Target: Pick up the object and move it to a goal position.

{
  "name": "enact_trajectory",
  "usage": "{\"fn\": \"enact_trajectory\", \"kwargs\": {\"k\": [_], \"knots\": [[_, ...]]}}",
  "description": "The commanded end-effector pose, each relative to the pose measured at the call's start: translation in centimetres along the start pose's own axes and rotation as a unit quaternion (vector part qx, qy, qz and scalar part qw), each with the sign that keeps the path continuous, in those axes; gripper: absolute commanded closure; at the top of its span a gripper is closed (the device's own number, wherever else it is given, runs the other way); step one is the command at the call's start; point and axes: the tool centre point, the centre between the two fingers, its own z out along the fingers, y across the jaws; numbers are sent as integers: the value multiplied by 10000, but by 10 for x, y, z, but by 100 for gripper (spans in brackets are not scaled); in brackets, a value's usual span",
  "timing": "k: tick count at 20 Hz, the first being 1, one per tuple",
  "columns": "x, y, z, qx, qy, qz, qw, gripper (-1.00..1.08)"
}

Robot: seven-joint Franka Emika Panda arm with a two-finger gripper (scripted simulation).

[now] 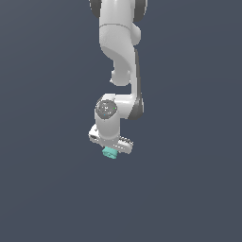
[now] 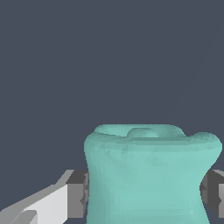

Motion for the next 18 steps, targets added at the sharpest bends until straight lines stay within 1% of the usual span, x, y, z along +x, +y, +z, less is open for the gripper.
{"fn": "enact_trajectory", "kwargs": {"k": [1,11,18], "knots": [[0,0,0,0,2,1,10000,108],[-1,2,-3,0,2,1,10000,108],[-7,17,-25,0,2,1,10000,108]]}}
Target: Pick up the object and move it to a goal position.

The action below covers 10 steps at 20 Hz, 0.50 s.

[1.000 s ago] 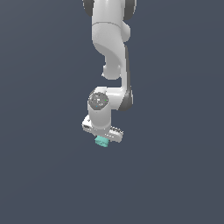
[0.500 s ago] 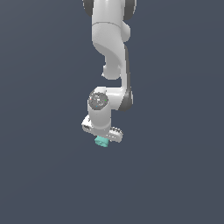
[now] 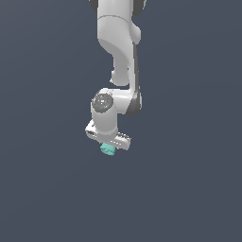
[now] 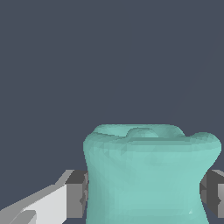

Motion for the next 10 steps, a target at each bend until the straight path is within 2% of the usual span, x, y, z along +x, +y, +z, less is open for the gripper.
{"fn": "enact_trajectory", "kwargs": {"k": [1,10], "knots": [[-3,8,-12,1,6,3,10000,108],[-22,52,-78,7,5,5,10000,108]]}}
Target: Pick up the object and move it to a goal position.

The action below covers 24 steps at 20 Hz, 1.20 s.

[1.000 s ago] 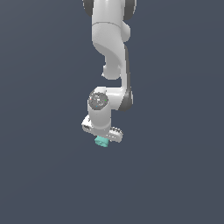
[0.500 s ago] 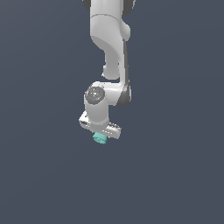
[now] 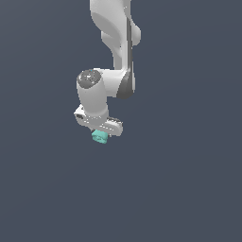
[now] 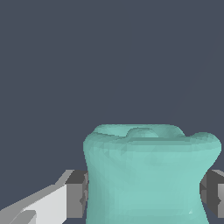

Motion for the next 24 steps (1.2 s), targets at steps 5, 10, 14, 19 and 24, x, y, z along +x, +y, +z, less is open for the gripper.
{"fn": "enact_trajectory", "kwargs": {"k": [5,10,14,19,24], "knots": [[-17,41,-61,9,3,4,10000,108],[-30,72,-110,9,3,4,10000,108],[-38,94,-143,9,3,4,10000,108],[-45,115,-176,5,3,4,10000,108],[-48,127,-195,2,3,4,10000,108]]}}
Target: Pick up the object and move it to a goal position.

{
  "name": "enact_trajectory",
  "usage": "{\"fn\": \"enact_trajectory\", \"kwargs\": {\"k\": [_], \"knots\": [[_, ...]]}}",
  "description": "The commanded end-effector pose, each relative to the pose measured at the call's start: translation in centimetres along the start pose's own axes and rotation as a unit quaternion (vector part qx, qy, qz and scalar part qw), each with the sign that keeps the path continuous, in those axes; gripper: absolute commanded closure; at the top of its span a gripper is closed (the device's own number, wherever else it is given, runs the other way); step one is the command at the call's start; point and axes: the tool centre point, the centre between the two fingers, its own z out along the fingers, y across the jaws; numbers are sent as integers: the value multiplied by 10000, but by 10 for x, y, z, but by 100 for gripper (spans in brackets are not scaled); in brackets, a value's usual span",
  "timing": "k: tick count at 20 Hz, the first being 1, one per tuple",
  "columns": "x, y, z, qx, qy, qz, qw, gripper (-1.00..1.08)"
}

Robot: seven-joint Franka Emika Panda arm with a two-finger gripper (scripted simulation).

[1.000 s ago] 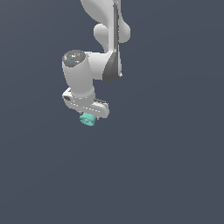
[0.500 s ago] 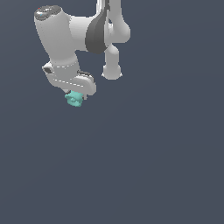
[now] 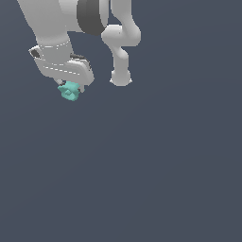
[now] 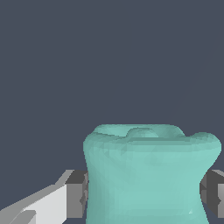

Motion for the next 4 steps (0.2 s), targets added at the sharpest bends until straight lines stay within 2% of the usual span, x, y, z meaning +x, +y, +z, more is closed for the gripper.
{"fn": "enact_trajectory", "kwargs": {"k": [1,4], "knots": [[-2,4,-7,-1,-6,-5,10000,108],[-2,6,-9,-4,-6,-6,10000,108]]}}
